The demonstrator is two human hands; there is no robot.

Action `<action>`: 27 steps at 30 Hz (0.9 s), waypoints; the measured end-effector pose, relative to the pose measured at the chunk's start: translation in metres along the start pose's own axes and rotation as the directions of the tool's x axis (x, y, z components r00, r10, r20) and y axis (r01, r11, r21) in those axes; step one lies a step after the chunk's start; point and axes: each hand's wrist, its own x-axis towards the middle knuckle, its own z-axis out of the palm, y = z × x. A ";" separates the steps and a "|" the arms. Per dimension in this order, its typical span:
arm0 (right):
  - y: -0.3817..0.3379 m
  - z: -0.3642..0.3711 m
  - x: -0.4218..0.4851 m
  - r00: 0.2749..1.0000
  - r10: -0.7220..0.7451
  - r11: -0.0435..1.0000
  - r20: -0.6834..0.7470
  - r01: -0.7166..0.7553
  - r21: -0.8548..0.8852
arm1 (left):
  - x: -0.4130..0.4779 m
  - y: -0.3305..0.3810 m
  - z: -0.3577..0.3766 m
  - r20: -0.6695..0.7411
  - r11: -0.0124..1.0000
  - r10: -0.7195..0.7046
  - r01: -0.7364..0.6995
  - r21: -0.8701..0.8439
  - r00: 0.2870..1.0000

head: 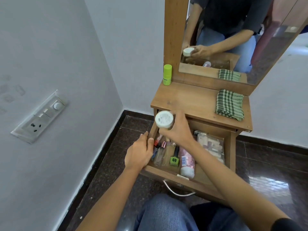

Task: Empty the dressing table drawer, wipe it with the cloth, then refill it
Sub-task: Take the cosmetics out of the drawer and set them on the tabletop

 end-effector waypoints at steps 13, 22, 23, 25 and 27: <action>-0.025 -0.051 0.147 0.959 0.123 0.565 0.255 0.143 -0.813 | 0.000 -0.001 0.000 -0.016 1.000 0.020 -0.021 -0.016 1.000; 0.025 -0.035 0.140 0.994 0.022 0.931 -0.111 -0.060 -0.360 | 0.002 -0.004 0.003 -0.031 1.000 0.008 -0.009 -0.011 0.999; 0.028 -0.032 0.139 0.992 0.020 0.916 -0.121 -0.067 -0.395 | 0.002 -0.004 0.003 -0.034 1.000 0.014 -0.015 -0.011 0.999; 0.030 -0.027 0.139 0.995 0.010 0.901 -0.098 -0.052 -0.431 | 0.002 -0.004 0.003 -0.035 1.000 0.018 -0.019 -0.011 0.999; 0.029 -0.023 0.141 0.993 -0.021 0.909 -0.112 -0.028 -0.415 | 0.002 -0.004 0.003 -0.041 1.000 0.018 -0.018 -0.011 0.999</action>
